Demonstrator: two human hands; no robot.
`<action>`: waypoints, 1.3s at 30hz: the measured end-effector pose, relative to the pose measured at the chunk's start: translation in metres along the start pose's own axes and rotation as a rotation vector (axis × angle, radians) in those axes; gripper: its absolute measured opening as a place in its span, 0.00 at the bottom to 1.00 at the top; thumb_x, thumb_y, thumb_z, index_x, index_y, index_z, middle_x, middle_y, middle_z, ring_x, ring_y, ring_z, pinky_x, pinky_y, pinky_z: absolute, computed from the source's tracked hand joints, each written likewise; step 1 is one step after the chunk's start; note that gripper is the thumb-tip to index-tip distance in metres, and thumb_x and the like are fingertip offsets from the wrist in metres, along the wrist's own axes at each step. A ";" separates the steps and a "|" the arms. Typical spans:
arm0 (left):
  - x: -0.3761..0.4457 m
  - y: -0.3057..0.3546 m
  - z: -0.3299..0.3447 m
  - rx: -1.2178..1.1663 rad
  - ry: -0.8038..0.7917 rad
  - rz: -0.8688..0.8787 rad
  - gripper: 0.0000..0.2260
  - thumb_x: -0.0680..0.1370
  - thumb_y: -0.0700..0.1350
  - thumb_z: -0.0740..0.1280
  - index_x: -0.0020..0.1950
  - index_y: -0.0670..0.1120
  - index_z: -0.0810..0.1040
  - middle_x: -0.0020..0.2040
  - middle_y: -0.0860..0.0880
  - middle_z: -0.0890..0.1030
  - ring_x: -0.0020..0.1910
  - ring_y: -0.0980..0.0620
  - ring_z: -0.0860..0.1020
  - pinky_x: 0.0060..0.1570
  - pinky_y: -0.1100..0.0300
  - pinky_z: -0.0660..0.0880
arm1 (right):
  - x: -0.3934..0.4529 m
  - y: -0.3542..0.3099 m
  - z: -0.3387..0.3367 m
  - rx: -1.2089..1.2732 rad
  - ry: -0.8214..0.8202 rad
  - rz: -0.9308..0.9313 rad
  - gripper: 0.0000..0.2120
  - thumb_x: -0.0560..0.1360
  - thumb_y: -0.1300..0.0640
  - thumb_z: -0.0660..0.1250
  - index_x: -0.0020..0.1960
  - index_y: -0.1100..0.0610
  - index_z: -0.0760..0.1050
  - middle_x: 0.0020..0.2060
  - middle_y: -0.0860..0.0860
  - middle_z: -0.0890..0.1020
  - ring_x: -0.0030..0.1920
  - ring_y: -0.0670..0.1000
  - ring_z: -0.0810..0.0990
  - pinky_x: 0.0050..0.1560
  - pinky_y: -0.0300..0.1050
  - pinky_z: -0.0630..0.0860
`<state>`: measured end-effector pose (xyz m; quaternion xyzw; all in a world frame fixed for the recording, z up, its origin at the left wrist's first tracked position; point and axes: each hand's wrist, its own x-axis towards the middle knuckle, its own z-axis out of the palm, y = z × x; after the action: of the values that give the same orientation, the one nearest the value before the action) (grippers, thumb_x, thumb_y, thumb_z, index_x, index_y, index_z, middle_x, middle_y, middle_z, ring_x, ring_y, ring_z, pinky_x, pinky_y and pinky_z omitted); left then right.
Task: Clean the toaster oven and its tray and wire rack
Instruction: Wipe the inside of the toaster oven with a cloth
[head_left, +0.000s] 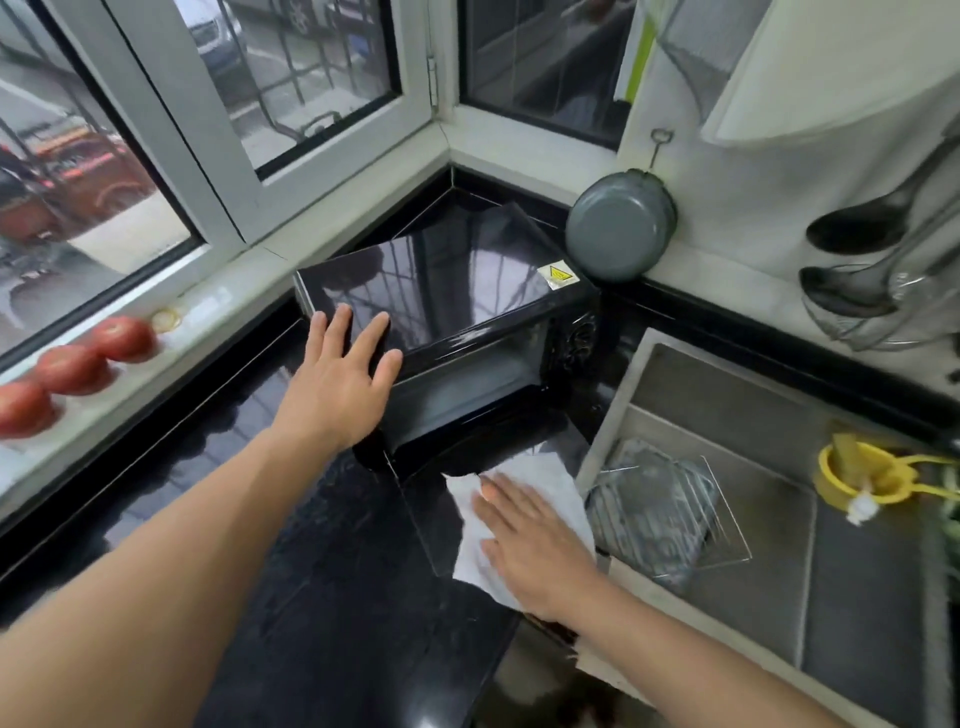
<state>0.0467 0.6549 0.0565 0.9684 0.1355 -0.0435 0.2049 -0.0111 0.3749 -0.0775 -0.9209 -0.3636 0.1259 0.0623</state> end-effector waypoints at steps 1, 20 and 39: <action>0.000 -0.001 0.001 0.002 0.001 0.010 0.28 0.84 0.67 0.46 0.84 0.64 0.48 0.86 0.55 0.41 0.83 0.51 0.33 0.81 0.44 0.47 | -0.009 0.023 -0.007 0.006 0.039 0.117 0.30 0.83 0.43 0.40 0.82 0.53 0.51 0.81 0.49 0.47 0.80 0.48 0.38 0.78 0.47 0.37; -0.128 0.036 0.166 -1.426 -0.108 -0.971 0.10 0.83 0.52 0.70 0.59 0.47 0.78 0.55 0.43 0.86 0.49 0.43 0.86 0.43 0.53 0.82 | 0.096 0.144 -0.184 1.662 0.469 0.565 0.34 0.73 0.27 0.59 0.76 0.37 0.63 0.74 0.39 0.68 0.70 0.47 0.67 0.65 0.74 0.63; -0.193 0.085 0.161 -1.891 0.163 -0.743 0.11 0.82 0.37 0.66 0.64 0.41 0.77 0.61 0.39 0.85 0.52 0.43 0.87 0.46 0.52 0.84 | 0.111 0.123 -0.194 1.100 0.590 0.382 0.19 0.84 0.51 0.53 0.72 0.48 0.71 0.66 0.46 0.76 0.67 0.50 0.73 0.67 0.45 0.67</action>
<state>-0.1191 0.4676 -0.0304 0.3067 0.4199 0.0866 0.8498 0.2008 0.3571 0.0629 -0.7989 -0.0437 0.0445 0.5982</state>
